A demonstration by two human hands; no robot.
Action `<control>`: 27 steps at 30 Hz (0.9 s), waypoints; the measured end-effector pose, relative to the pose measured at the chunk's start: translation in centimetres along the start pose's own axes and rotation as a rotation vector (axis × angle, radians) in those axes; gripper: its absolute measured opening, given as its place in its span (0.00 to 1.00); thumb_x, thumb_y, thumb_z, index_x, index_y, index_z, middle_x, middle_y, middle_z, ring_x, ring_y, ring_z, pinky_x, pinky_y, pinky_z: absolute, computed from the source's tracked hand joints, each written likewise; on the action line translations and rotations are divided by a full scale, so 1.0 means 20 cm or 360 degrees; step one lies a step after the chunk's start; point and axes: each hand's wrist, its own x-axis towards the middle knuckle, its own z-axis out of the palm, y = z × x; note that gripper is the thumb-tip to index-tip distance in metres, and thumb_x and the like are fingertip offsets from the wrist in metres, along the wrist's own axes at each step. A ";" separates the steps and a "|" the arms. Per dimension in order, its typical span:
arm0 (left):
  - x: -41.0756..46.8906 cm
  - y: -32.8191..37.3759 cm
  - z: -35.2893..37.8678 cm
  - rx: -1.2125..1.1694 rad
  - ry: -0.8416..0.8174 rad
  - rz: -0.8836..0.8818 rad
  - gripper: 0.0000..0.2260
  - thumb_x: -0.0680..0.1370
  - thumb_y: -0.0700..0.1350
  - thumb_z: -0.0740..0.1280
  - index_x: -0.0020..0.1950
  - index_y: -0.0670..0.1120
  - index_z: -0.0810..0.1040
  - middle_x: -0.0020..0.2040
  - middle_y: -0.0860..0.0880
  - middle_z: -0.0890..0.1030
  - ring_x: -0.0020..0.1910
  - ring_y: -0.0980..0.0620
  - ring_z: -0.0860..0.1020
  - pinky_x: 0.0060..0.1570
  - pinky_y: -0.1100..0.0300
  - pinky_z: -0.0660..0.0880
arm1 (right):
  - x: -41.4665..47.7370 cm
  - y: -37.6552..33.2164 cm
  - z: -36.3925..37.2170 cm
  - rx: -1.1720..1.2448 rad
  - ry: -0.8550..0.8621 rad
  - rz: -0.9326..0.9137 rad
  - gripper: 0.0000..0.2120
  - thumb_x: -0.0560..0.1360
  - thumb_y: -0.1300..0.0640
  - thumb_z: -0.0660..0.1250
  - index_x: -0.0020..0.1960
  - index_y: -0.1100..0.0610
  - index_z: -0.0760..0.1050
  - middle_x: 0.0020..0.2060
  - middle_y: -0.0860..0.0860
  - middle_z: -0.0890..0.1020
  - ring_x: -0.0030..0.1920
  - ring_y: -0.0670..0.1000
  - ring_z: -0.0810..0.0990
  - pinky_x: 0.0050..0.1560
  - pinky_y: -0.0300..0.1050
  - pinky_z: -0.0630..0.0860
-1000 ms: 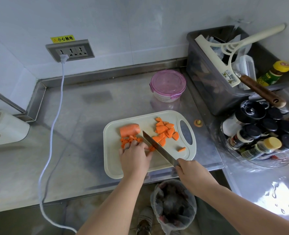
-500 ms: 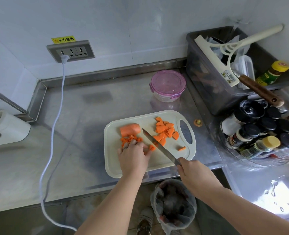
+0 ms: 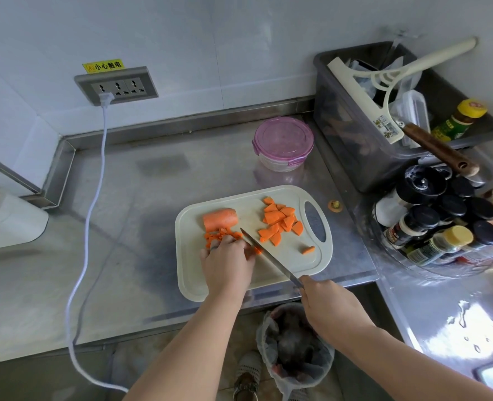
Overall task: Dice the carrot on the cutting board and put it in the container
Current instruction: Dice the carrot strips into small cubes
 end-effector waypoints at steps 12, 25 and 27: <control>0.00 0.01 0.00 0.0027 -0.0077 0.0017 0.10 0.76 0.56 0.64 0.53 0.54 0.79 0.55 0.54 0.78 0.57 0.50 0.73 0.58 0.54 0.65 | 0.02 -0.04 0.04 -0.0105 -0.0094 0.0034 0.17 0.80 0.62 0.57 0.68 0.56 0.63 0.52 0.52 0.80 0.49 0.53 0.81 0.46 0.45 0.77; 0.05 -0.01 -0.03 0.0098 0.0004 -0.0029 0.10 0.77 0.55 0.62 0.52 0.55 0.79 0.54 0.56 0.77 0.54 0.51 0.75 0.51 0.54 0.62 | 0.00 0.04 -0.01 0.0149 0.0031 -0.0074 0.13 0.83 0.54 0.52 0.65 0.53 0.68 0.46 0.50 0.81 0.42 0.50 0.81 0.45 0.45 0.80; 0.04 -0.02 -0.04 0.0063 0.0023 0.0004 0.10 0.77 0.55 0.62 0.54 0.56 0.79 0.55 0.56 0.77 0.54 0.51 0.75 0.51 0.55 0.62 | 0.00 0.05 -0.04 0.0221 0.0083 -0.0105 0.14 0.83 0.53 0.50 0.65 0.53 0.68 0.39 0.48 0.77 0.36 0.49 0.77 0.37 0.43 0.76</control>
